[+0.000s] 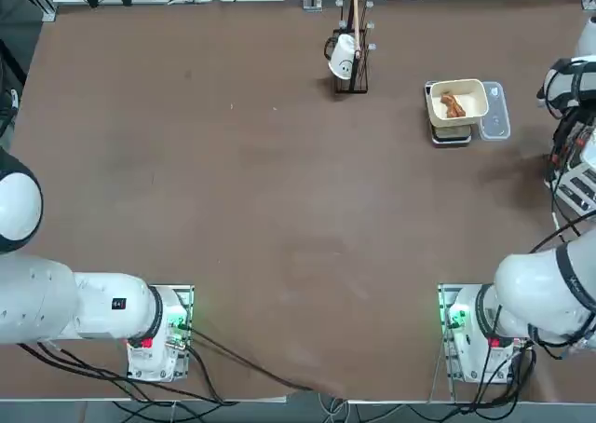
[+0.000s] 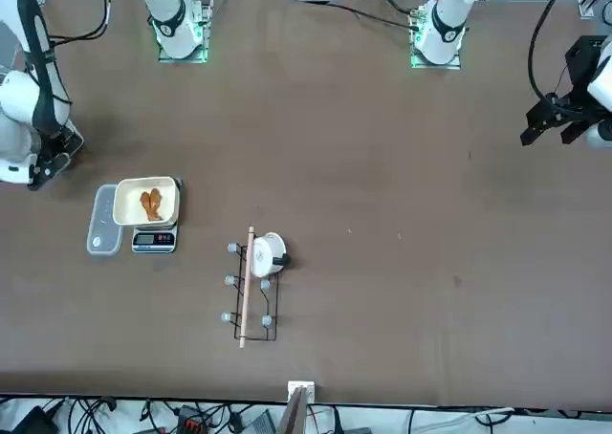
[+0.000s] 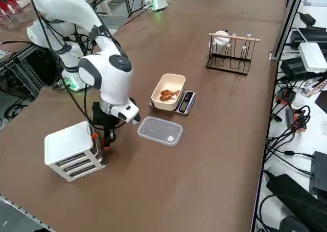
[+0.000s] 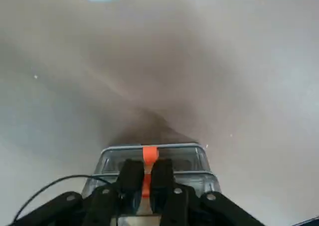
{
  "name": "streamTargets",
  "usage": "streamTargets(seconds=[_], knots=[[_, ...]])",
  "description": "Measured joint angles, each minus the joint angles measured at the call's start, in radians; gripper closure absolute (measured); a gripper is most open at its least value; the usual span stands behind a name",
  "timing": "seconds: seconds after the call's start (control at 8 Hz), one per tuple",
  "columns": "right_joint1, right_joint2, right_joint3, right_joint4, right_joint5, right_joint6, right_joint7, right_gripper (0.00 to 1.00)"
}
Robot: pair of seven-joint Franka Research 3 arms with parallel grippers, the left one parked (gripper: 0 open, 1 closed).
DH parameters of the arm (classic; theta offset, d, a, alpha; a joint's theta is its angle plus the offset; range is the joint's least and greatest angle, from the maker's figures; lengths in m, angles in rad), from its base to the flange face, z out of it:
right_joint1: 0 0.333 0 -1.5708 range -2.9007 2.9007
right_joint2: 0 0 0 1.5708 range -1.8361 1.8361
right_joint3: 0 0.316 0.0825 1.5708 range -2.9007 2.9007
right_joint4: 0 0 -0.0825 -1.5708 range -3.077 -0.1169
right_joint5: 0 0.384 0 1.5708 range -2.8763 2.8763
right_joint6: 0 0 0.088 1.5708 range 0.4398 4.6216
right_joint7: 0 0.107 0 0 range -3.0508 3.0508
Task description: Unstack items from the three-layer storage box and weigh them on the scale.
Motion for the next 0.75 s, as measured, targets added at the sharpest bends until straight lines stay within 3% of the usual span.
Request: streamTargets(seconds=[0.75], knots=[[0.121,0.018,0.003,0.046,0.042,0.010,0.071,0.88]])
